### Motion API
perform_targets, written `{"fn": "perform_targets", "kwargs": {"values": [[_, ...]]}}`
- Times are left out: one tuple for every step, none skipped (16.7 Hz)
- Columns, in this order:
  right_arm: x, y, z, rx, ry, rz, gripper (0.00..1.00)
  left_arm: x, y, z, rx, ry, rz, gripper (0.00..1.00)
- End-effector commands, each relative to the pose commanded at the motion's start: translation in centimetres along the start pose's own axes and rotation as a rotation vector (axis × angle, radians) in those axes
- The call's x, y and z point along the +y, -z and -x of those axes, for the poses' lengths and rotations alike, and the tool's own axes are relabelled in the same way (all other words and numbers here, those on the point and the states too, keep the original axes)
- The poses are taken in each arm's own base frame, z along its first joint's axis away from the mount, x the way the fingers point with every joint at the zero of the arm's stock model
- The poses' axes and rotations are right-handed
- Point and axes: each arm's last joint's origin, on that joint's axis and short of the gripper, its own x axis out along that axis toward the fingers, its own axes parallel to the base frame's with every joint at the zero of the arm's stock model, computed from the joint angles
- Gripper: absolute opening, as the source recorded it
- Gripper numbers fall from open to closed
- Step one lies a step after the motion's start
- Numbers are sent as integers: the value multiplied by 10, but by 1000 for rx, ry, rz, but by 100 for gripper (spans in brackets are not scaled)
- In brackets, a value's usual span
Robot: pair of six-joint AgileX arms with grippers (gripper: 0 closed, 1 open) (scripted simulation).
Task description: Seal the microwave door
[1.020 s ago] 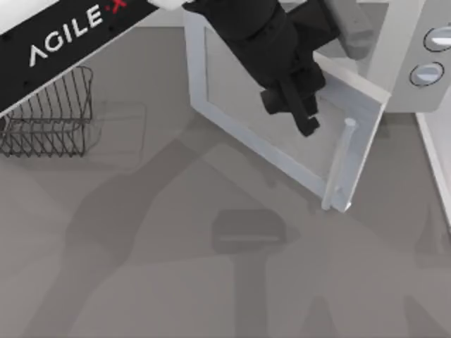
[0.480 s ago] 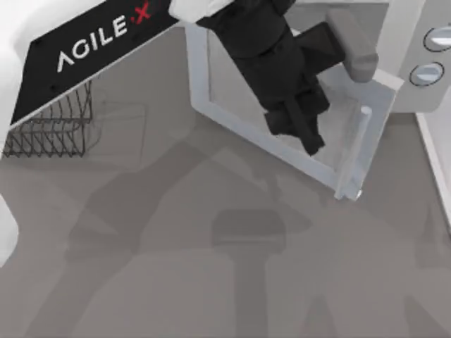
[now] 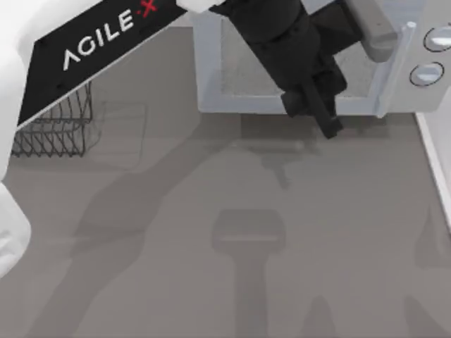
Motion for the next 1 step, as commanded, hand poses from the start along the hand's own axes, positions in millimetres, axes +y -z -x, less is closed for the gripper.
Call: {"fn": "perform_targets", "kwargs": {"values": [[0, 0, 0, 0, 0, 0, 100, 0, 0, 1, -3, -3, -1, 0]]}}
